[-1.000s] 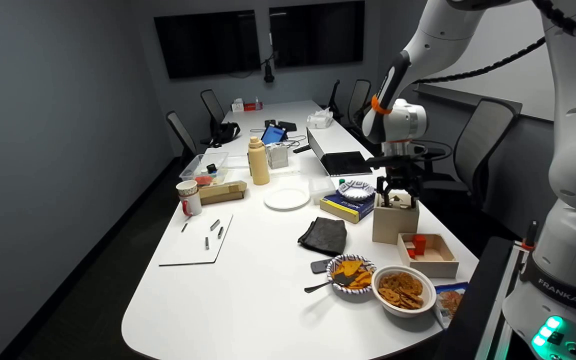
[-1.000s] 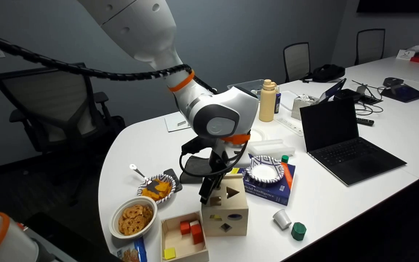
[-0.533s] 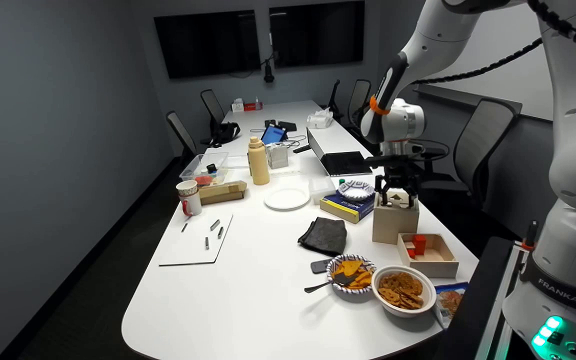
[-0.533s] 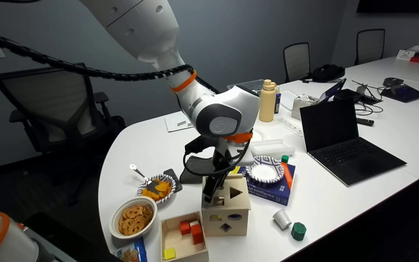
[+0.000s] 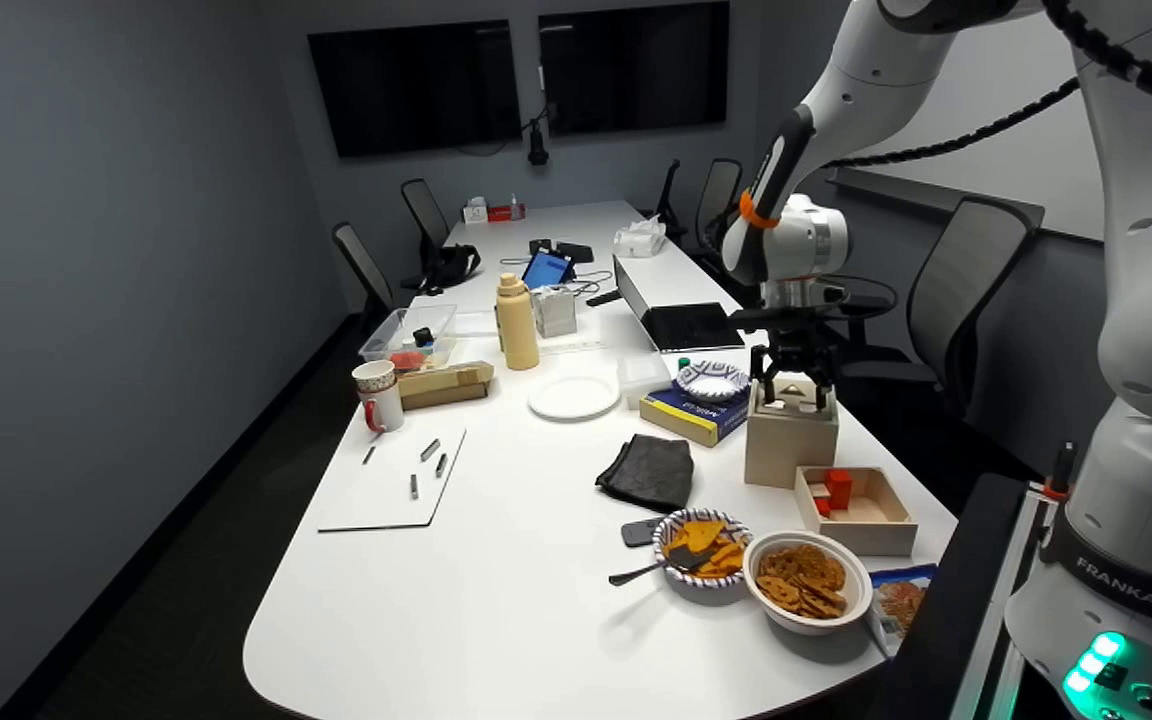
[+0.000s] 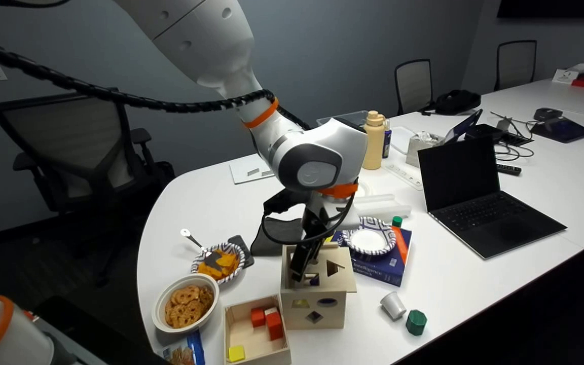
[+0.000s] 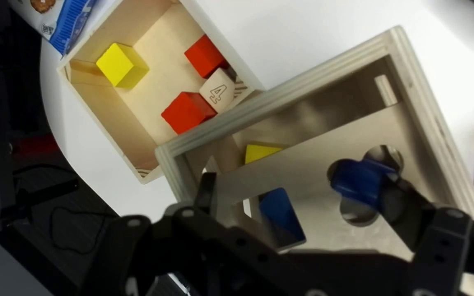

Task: Slide open the box on the table

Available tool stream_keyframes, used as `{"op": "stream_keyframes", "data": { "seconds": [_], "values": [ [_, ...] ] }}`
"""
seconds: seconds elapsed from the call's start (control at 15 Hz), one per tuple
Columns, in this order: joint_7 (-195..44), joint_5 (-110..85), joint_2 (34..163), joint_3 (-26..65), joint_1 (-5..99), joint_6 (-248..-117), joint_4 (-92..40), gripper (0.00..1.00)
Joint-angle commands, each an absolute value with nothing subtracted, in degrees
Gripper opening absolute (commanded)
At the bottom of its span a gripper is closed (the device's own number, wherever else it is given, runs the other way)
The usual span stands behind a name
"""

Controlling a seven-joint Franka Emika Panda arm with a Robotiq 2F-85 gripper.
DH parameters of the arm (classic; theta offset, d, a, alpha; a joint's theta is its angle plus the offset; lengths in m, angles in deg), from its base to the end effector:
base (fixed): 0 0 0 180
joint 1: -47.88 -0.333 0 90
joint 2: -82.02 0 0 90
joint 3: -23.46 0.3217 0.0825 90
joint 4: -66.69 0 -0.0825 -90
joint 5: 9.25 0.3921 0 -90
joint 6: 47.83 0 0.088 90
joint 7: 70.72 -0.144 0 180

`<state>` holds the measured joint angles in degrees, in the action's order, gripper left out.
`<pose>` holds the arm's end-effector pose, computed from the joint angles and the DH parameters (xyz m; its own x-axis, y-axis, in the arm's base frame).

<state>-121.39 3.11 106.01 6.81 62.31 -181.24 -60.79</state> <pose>0.4352 -0.2644 0.1328 -0.0406 -0.9842 -0.1726 -0.9743 0.0006 0.2254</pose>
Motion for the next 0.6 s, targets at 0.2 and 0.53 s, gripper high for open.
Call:
{"op": "stream_keyframes", "data": {
  "seconds": [0.2,0.53],
  "values": [
    [-121.8,3.3,107.8,5.7,62.0,-181.3,-58.1,1.00],
    [-121.9,3.5,108.9,5.7,62.1,-181.0,-56.9,1.00]
  ]
}}
